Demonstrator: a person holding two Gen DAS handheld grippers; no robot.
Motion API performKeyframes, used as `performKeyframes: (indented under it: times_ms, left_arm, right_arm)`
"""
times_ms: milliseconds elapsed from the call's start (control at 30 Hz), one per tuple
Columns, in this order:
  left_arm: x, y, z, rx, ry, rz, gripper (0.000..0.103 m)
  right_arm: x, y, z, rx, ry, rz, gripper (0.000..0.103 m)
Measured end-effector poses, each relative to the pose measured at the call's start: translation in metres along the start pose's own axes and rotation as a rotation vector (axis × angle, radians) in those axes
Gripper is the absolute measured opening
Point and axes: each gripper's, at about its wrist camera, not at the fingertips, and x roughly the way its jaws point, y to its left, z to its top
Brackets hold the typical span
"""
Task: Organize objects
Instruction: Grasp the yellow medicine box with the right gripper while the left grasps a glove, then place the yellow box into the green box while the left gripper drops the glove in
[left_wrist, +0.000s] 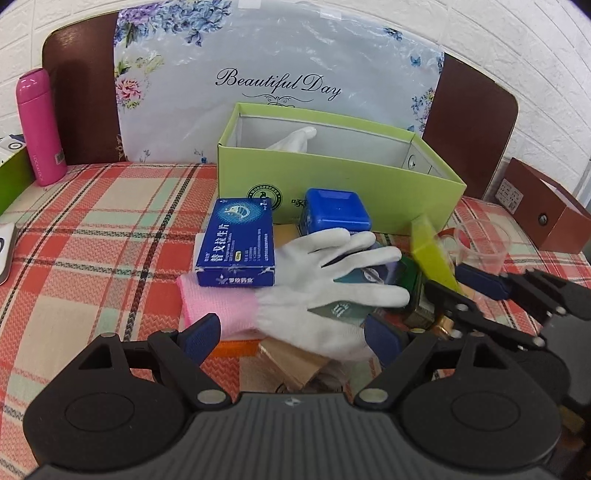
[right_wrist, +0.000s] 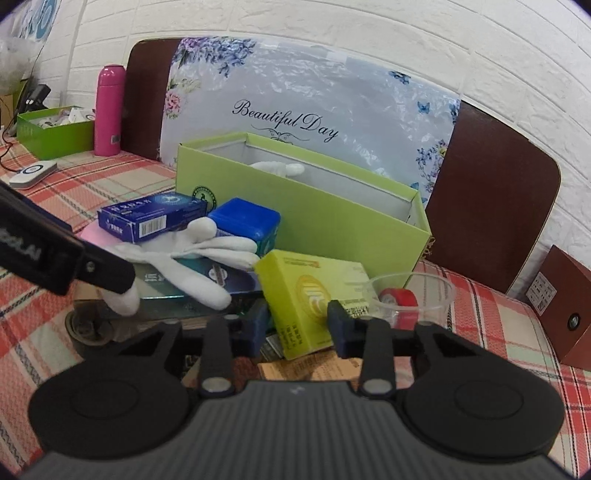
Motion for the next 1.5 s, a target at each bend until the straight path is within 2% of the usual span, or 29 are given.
performKeyframes:
  times_ms: [33, 67, 100, 133, 167, 233, 333, 467, 567, 600, 633, 667, 700, 733, 767, 833, 900, 1000, 1067, 1200, 1233, 1267, 1300, 1333, 1367, 1433, 1500]
  left_arm:
    - [0.001, 0.001, 0.001, -0.006, -0.001, -0.016, 0.08]
    - [0.002, 0.002, 0.002, -0.01, 0.005, -0.026, 0.062]
    - [0.003, 0.002, 0.003, -0.011, 0.014, -0.035, 0.053]
    - [0.003, 0.001, 0.003, -0.008, 0.023, -0.039, 0.037]
    - [0.003, 0.001, 0.002, -0.002, 0.027, -0.041, 0.027]
    - [0.0, 0.0, -0.002, 0.018, 0.028, -0.047, 0.012]
    - [-0.012, -0.001, -0.007, 0.038, 0.022, -0.037, 0.005]
    - [-0.035, 0.0, -0.023, 0.068, 0.052, -0.087, 0.004]
    - [-0.051, -0.003, -0.046, 0.12, 0.097, -0.094, 0.005]
    - [-0.055, -0.003, -0.053, 0.13, 0.116, -0.102, 0.005]
    - [-0.058, -0.003, -0.06, 0.133, 0.128, -0.1, 0.005]
    - [-0.059, -0.002, -0.063, 0.134, 0.13, -0.093, 0.009]
    - [-0.06, -0.001, -0.065, 0.132, 0.126, -0.08, 0.013]
    - [-0.061, 0.001, -0.065, 0.129, 0.119, -0.067, 0.027]
    - [-0.061, 0.004, -0.064, 0.121, 0.108, -0.043, 0.046]
    - [-0.064, 0.007, -0.059, 0.109, 0.069, -0.002, 0.067]
    - [-0.069, 0.009, -0.053, 0.132, 0.025, 0.001, 0.069]
    - [-0.072, 0.008, -0.041, 0.179, -0.036, -0.008, 0.074]
    - [-0.067, 0.008, -0.034, 0.187, -0.062, -0.024, 0.085]
    - [-0.041, 0.001, -0.027, 0.192, -0.008, -0.078, 0.085]
    - [-0.035, -0.001, -0.028, 0.199, 0.012, -0.074, 0.085]
    - [-0.03, -0.002, -0.032, 0.201, 0.029, -0.062, 0.08]
    - [-0.028, -0.001, -0.035, 0.196, 0.039, -0.069, 0.069]
    - [-0.028, 0.001, -0.037, 0.18, 0.063, -0.089, 0.031]
    - [-0.028, 0.004, -0.039, 0.162, 0.091, -0.11, 0.015]
    - [-0.036, 0.012, -0.047, 0.123, 0.133, -0.155, 0.014]
    - [-0.047, 0.012, -0.055, 0.153, 0.137, -0.157, 0.013]
  right_arm:
    - [-0.006, -0.002, 0.0, 0.002, -0.006, 0.007, 0.025]
    - [-0.013, -0.003, -0.001, 0.001, -0.016, 0.018, 0.024]
    - [-0.021, -0.004, -0.002, -0.001, -0.027, 0.029, 0.023]
    - [-0.03, -0.004, -0.003, -0.008, -0.037, 0.042, 0.022]
    - [-0.039, -0.003, -0.005, -0.018, -0.046, 0.051, 0.022]
    - [-0.057, 0.0, -0.012, -0.035, -0.058, 0.07, 0.021]
    - [-0.08, 0.002, -0.025, -0.043, -0.058, 0.094, 0.021]
    - [-0.108, -0.002, -0.046, -0.004, -0.032, 0.137, 0.02]
    - [-0.117, -0.009, -0.06, 0.061, 0.05, 0.214, 0.02]
    - [-0.117, -0.012, -0.063, 0.095, 0.071, 0.24, 0.02]
    - [-0.117, -0.016, -0.066, 0.146, 0.084, 0.26, 0.028]
    - [-0.116, -0.02, -0.067, 0.183, 0.094, 0.265, 0.036]
    - [-0.115, -0.022, -0.067, 0.218, 0.1, 0.259, 0.056]
    - [-0.115, -0.024, -0.065, 0.241, 0.091, 0.251, 0.063]
    - [-0.114, -0.024, -0.063, 0.252, 0.081, 0.254, 0.063]
    - [-0.109, -0.025, -0.057, 0.282, 0.075, 0.264, 0.068]
    - [-0.103, -0.022, -0.053, 0.31, 0.072, 0.247, 0.078]
    - [-0.089, -0.008, -0.045, 0.307, 0.072, 0.25, 0.083]
    - [-0.077, 0.007, -0.04, 0.284, 0.081, 0.24, 0.089]
    - [-0.054, 0.03, -0.038, 0.228, 0.104, 0.188, 0.089]
    - [-0.051, 0.032, -0.041, 0.222, 0.12, 0.175, 0.079]
    - [-0.051, 0.03, -0.043, 0.229, 0.13, 0.186, 0.071]
    - [-0.054, 0.026, -0.045, 0.247, 0.13, 0.193, 0.071]
    - [-0.058, 0.021, -0.047, 0.255, 0.142, 0.198, 0.071]
    - [-0.062, 0.015, -0.049, 0.25, 0.146, 0.202, 0.071]
    - [-0.072, 0.005, -0.057, 0.226, 0.156, 0.202, 0.069]
    - [-0.078, -0.005, -0.066, 0.207, 0.171, 0.213, 0.067]
